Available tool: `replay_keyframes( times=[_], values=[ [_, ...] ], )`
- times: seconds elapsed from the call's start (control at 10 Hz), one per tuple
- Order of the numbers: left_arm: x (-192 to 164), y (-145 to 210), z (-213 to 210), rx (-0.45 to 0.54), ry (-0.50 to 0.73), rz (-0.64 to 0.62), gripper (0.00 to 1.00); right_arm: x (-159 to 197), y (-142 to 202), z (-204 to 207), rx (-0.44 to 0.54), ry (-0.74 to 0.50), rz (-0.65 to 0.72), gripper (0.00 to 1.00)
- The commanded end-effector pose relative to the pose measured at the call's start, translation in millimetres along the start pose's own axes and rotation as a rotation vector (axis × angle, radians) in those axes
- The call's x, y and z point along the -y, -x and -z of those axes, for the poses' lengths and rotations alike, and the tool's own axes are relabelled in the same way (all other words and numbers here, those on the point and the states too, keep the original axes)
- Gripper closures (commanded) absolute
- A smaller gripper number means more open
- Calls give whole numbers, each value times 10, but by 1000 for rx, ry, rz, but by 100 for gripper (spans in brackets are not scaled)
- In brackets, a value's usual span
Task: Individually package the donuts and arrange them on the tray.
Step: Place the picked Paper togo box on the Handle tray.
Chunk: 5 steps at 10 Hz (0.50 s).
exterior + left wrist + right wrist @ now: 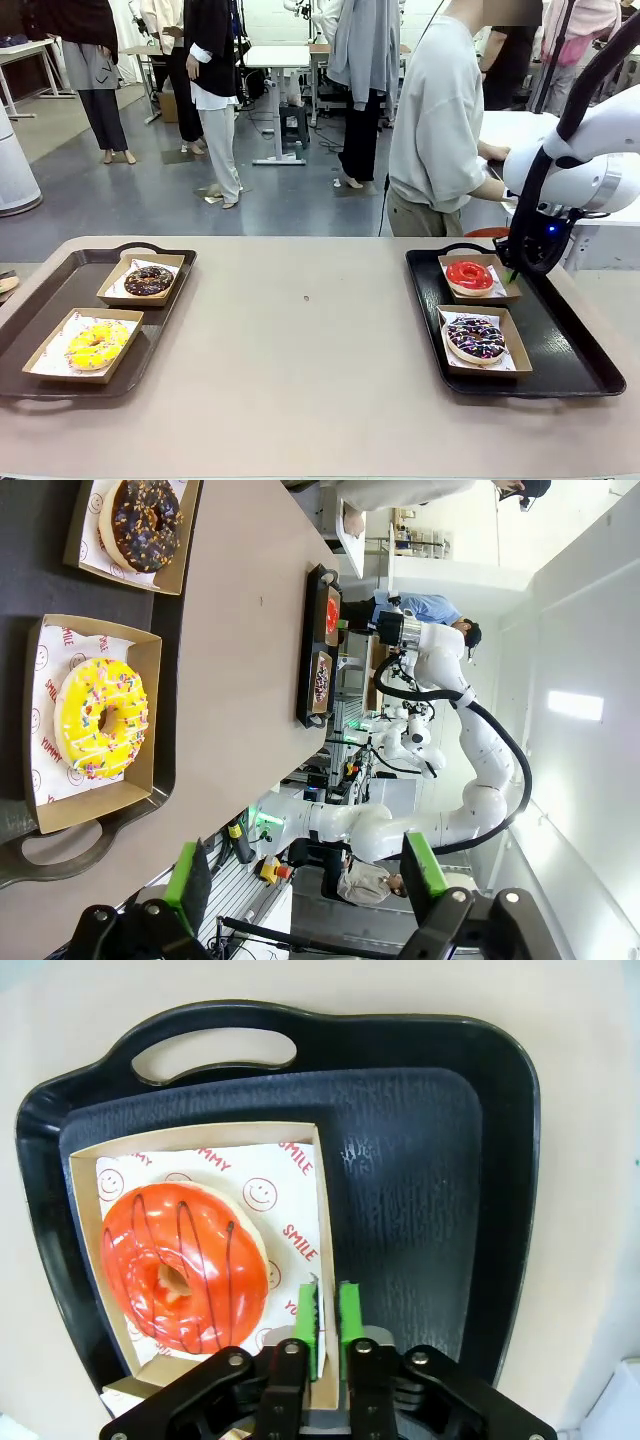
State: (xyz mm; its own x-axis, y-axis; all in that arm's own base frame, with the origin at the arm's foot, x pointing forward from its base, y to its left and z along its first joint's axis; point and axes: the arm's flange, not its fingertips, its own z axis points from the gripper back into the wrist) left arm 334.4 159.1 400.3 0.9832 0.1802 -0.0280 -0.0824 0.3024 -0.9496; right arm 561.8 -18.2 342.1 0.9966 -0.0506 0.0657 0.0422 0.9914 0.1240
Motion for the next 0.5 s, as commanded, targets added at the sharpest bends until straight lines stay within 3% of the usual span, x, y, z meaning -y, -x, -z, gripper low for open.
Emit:
replay_keyframes(
  times=[0.0, 0.1, 0.2, 0.4],
  values=[
    [8, 30, -26, -6, -4, 9, 0, -43, -56, -11, 5, 6, 9, 0],
    [8, 30, -26, -6, -4, 9, 0, -44, -56, -15, 5, 4, 10, 37],
    [8, 30, -26, -6, -4, 9, 0, -43, -58, -22, 4, 0, 13, 0],
    [8, 30, -26, -6, -4, 9, 0, -43, -58, -36, 4, -3, 16, 0]
  ],
)
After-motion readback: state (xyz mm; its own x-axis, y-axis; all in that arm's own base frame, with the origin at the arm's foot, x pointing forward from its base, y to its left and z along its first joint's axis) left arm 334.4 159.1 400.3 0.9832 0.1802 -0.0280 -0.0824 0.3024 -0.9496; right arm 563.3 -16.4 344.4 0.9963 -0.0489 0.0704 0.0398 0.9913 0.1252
